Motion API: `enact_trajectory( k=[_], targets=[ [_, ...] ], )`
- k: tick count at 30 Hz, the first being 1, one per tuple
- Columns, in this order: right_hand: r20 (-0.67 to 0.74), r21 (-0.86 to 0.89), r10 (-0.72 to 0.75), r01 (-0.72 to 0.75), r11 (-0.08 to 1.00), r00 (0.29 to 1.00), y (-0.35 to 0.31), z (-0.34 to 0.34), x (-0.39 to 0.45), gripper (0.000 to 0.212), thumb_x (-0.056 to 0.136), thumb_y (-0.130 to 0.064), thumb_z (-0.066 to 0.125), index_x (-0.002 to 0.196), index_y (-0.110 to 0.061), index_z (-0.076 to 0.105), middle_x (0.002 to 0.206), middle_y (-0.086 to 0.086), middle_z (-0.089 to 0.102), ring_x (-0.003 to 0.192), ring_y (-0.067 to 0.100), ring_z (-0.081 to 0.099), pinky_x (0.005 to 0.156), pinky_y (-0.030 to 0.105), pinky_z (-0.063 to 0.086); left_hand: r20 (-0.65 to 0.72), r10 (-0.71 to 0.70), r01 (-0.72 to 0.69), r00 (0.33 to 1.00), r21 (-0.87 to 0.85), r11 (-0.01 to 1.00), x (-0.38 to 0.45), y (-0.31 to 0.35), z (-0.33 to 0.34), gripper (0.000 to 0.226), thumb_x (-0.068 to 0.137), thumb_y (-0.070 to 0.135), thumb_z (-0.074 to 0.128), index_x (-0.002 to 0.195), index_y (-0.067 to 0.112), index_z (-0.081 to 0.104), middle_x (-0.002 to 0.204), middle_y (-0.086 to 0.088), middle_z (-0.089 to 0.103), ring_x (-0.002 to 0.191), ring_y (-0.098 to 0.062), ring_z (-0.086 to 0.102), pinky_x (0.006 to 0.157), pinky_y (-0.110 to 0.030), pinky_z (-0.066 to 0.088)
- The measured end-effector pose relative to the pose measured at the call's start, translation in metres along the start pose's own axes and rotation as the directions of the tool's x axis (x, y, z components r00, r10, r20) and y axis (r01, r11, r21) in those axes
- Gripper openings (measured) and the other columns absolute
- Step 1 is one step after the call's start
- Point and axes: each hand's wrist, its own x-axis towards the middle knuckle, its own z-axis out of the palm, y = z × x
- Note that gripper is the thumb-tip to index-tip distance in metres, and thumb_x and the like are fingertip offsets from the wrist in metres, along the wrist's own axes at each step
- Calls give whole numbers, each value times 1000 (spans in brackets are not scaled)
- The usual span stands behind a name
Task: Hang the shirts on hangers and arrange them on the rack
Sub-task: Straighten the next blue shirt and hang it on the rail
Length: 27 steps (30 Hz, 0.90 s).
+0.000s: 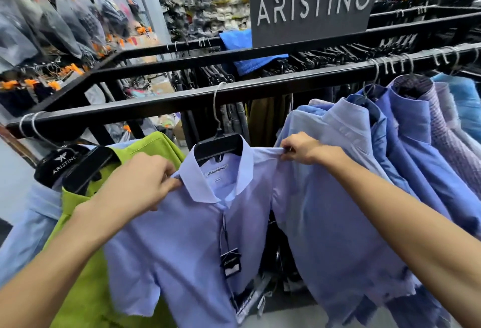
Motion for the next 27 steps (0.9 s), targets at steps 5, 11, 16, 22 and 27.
enact_trajectory(
  k=[5, 11, 16, 22, 27],
  targets=[
    [205, -23, 74, -70, 997, 976, -8, 9, 9, 22, 100, -40, 61, 84, -25, 56, 87, -3, 57, 89, 21, 52, 78, 30, 37, -24, -100, 102, 995, 111, 989, -10, -13, -5, 35, 94, 47, 60, 71, 21, 57, 61, 3, 67, 60, -19, 67, 67, -37, 58],
    [92, -37, 205, -203, 979, 974, -29, 25, 18, 19, 94, -16, 64, 109, -6, 69, 114, 14, 67, 104, 35, 66, 76, 34, 50, -12, -181, 181, 983, 152, 972, -24, -9, -10, 37, 91, 45, 61, 69, 17, 55, 65, -3, 64, 63, -27, 67, 67, -39, 58],
    [-112, 385, 37, 9, 923, 993, -65, 24, 24, 19, 90, -15, 70, 109, -14, 72, 100, 6, 74, 86, 22, 69, 76, 23, 51, 55, -290, 284, 955, 98, 954, -41, -30, -8, 38, 88, 40, 61, 64, 10, 55, 54, -5, 64, 52, -18, 65, 50, -26, 48],
    [-93, 841, -395, 284, 460, 914, -202, -10, 0, 39, 99, -21, 66, 137, -15, 58, 123, 6, 68, 101, 13, 71, 90, 33, 60, 76, -432, 438, 899, -151, 886, -66, -56, 10, 30, 92, 22, 58, 67, 12, 45, 41, -1, 61, 41, -12, 65, 58, -30, 54],
    [-12, 839, -570, 318, 441, 822, -305, -18, -15, 59, 102, -22, 60, 155, -13, 33, 137, -8, 59, 112, -2, 60, 90, 9, 49, 61, -459, 463, 886, -130, 877, -78, -86, 11, 28, 94, 28, 57, 74, 13, 44, 46, 6, 65, 47, -3, 65, 54, -25, 39]
  ],
)
